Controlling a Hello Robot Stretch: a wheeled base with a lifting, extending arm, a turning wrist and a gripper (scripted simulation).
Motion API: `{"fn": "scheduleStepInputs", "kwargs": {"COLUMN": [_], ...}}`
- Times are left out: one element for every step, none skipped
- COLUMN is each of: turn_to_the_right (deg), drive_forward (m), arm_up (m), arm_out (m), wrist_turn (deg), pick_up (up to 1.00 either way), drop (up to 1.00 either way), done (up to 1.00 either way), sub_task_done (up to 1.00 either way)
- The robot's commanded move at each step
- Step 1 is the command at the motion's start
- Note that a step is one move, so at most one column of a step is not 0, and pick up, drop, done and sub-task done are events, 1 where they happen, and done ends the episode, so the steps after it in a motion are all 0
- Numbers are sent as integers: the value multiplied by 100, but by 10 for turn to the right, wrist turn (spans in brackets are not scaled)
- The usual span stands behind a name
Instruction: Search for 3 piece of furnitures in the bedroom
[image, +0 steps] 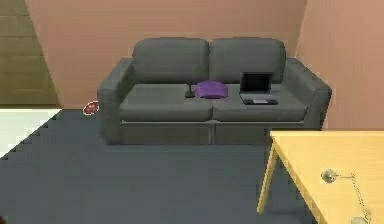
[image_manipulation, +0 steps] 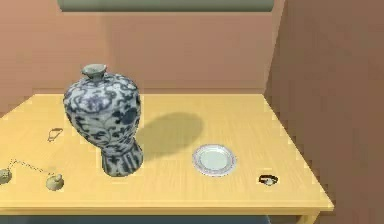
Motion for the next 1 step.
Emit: {"fn": "scheduleStepInputs", "kwargs": {"turn_to_the_right": [-270], "drive_forward": [0], "arm_up": [0], "arm_out": [0], "wrist_turn": [0], "pick_up": [0], "drop": [0], "done": [0], "sub_task_done": [0]}}
